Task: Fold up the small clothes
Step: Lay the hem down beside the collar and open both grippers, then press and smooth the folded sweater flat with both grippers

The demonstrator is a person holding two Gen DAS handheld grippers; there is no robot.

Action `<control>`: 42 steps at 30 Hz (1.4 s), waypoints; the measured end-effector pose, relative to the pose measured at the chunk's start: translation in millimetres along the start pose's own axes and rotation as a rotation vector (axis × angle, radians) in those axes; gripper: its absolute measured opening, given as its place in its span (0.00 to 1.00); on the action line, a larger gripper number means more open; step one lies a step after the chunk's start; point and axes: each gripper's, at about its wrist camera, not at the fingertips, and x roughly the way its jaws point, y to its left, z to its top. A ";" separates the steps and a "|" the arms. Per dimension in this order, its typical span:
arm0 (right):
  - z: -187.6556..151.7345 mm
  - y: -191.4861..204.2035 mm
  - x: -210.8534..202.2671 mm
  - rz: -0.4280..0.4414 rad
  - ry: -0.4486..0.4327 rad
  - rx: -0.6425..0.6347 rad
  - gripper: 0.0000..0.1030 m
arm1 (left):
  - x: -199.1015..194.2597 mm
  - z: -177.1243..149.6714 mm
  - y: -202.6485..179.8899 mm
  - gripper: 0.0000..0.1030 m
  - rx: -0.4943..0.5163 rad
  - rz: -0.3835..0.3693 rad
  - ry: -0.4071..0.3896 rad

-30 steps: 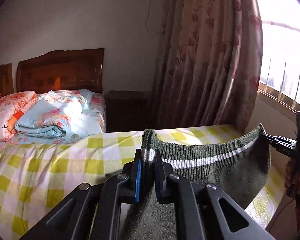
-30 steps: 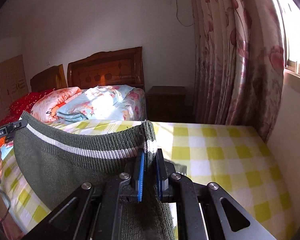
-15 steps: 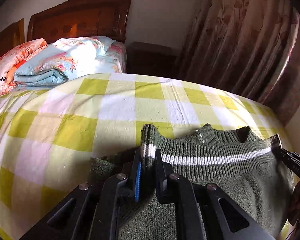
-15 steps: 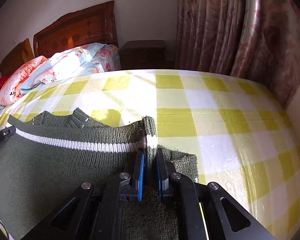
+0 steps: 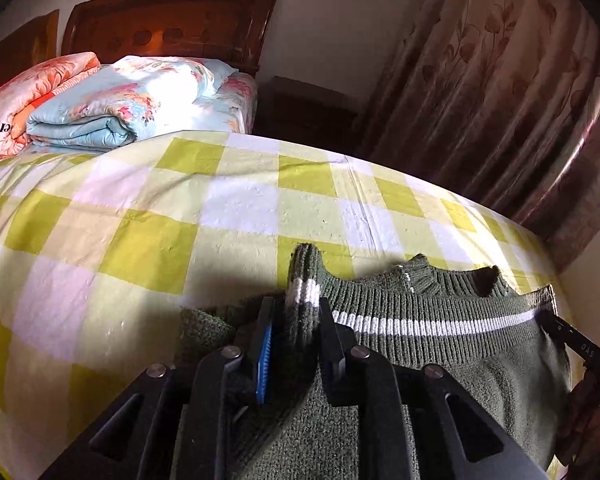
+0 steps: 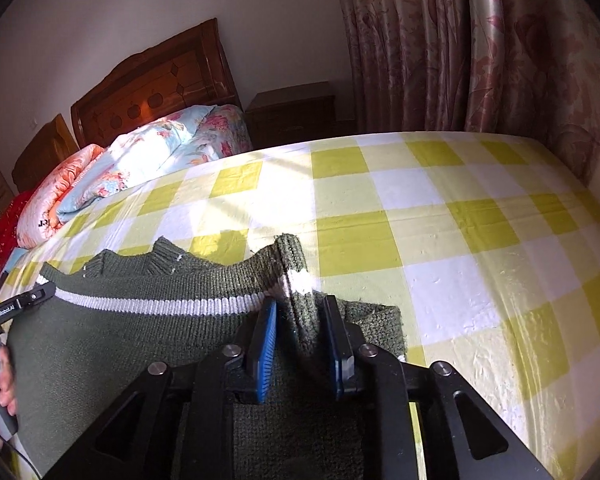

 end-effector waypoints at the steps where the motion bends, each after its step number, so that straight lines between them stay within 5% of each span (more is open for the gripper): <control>1: -0.4 -1.7 -1.1 0.028 -0.005 0.013 0.35 | -1.1 -0.2 1.4 0.21 -0.010 -0.009 -0.002; 2: -0.7 -3.0 -2.1 0.051 -0.010 0.022 1.00 | -3.0 0.3 3.6 0.22 -0.024 -0.020 -0.006; 7: -5.5 -7.3 -17.3 0.059 -0.089 0.064 1.00 | -56.6 -15.1 -1.5 0.24 -0.103 0.024 -0.212; 12: -16.2 -32.3 -56.1 0.088 -0.307 0.226 1.00 | -84.1 -38.5 -44.6 0.43 0.066 -0.020 -0.258; 15: -15.6 1.4 -64.2 0.126 -0.247 0.064 1.00 | -62.3 -35.6 -56.4 0.47 0.139 0.011 -0.167; 18: -25.0 49.3 -55.6 0.172 -0.116 -0.113 1.00 | -36.4 -38.8 -53.6 0.46 0.088 -0.001 -0.035; 21: -38.6 88.5 -39.4 0.173 -0.008 -0.220 1.00 | -38.0 -50.1 -61.2 0.47 0.074 -0.011 -0.036; 24: -55.0 111.7 -16.0 0.078 0.072 -0.310 1.00 | -32.9 -60.1 -81.1 0.49 0.181 0.101 -0.014; 29: -61.0 85.9 -24.4 0.009 0.007 -0.256 1.00 | -36.8 -68.2 -68.3 0.67 0.195 0.105 -0.063; 34: -62.0 40.5 -43.0 0.029 -0.042 -0.134 1.00 | -36.5 -68.2 -64.6 0.68 0.193 0.098 -0.066; 42: -46.1 77.9 -42.2 -0.031 -0.014 -0.202 1.00 | -36.0 -68.5 -65.6 0.70 0.199 0.113 -0.065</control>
